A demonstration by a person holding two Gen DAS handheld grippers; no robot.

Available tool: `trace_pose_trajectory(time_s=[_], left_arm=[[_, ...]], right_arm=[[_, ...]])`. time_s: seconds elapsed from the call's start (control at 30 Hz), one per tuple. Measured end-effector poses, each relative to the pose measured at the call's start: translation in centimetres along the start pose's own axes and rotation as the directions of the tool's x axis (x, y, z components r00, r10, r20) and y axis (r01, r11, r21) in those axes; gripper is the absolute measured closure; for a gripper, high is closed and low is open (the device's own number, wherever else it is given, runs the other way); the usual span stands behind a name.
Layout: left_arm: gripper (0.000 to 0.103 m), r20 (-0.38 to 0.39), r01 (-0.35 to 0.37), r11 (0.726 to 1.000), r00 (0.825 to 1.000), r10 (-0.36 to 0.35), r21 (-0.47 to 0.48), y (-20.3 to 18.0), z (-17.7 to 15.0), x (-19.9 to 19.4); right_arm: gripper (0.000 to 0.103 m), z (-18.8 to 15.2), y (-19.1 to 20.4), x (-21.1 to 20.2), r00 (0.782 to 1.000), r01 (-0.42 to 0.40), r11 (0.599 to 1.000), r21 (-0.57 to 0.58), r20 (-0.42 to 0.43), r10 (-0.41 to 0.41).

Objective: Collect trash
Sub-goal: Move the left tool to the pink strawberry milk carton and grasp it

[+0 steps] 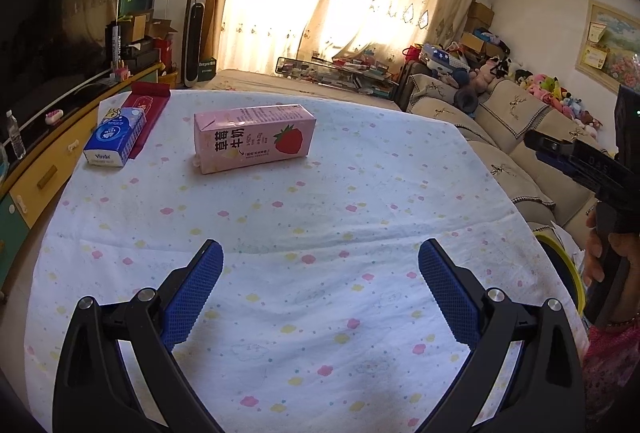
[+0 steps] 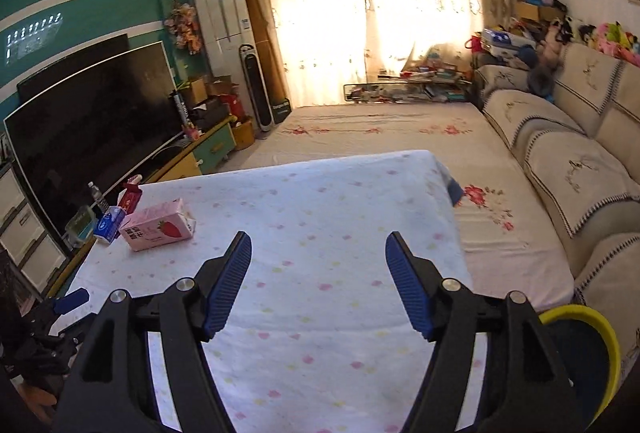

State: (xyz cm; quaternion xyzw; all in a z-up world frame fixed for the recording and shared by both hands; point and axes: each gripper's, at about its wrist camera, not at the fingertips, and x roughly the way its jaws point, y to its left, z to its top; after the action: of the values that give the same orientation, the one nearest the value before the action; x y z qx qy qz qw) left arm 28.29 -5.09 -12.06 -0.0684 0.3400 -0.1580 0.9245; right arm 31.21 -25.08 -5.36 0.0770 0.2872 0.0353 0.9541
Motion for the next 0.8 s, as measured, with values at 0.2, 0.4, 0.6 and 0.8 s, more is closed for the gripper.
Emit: trace_pose_trajectory(time_s=[0.2,0.4,0.6,0.8], left_arm=[[0.006,-0.074,-0.020,0.999,0.997,0.023,0.045,1.2,2.4,1.8],[0.006,-0.095,-0.081,0.995,0.992,0.087,0.064,4.5,5.8,5.1],[0.006,-0.130,-0.078,0.997,0.988,0.079,0.018,6.8,7.2,8.5],[0.006,-0.112,-0.036,0.998,0.993,0.041,0.042,5.6,8.3,9.7]], right_arm=[[0.037,-1.6,1.3,2.4,0.999,0.020,0.999,-0.048,-0.033,-0.022],[0.037,-1.6,-0.7,2.6,0.999,-0.001,0.998,0.063,-0.053,0.004],[0.037,-1.8,-0.5,2.9,0.998,-0.010,0.999,0.049,-0.063,0.013],[0.036,-1.8,-0.1,3.2,0.997,-0.013,0.999,0.038,-0.072,0.016]])
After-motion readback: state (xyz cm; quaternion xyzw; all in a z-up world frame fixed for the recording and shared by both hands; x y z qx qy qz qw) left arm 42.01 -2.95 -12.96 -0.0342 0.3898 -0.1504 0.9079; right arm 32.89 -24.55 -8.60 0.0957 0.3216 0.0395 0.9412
